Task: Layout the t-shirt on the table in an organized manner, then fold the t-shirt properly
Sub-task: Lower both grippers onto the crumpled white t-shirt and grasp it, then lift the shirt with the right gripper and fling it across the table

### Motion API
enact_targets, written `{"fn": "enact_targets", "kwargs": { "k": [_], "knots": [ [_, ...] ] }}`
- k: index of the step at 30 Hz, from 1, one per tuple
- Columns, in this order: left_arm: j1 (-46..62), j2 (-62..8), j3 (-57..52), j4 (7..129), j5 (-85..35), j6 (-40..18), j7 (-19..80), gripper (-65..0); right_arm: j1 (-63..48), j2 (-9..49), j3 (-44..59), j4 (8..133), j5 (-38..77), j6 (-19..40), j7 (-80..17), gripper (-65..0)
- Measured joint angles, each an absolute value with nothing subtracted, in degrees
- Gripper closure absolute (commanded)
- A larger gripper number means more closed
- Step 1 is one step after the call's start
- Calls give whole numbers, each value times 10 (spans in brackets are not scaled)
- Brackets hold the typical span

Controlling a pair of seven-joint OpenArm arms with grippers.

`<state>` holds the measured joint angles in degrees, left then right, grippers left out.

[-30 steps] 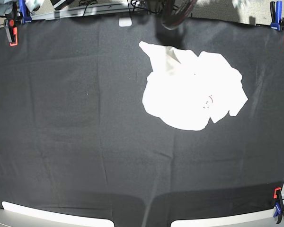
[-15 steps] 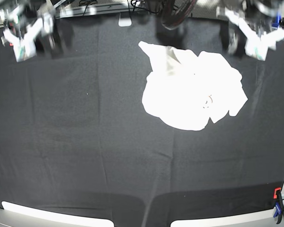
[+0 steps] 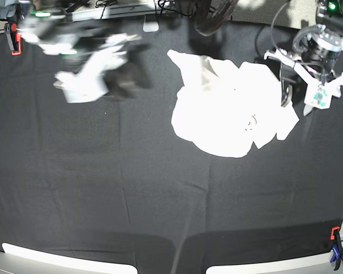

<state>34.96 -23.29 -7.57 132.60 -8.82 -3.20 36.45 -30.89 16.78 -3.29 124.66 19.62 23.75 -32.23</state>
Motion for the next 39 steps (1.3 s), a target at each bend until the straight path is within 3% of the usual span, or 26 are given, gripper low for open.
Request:
{"fn": "enact_targets", "kwargs": {
  "k": [9,17,23,39],
  "knots": [
    [349,-233,-76,1326,-88,-32,364,-288,-266,84,-130,1127,123,238,-302,-290],
    [349,-233,-76,1326,-88,-32,364,-288,-268,83,-161,1078,128,236,-298,-290],
    [349,-233,-76,1326,-88,-32,364,-288,-265,83,-161,1079,128,230,-285,-157],
    [349,-233,-76,1326,-88,-32,364,-288,-244,82,-161,1079,128,230,-259,-157]
  ]
}}
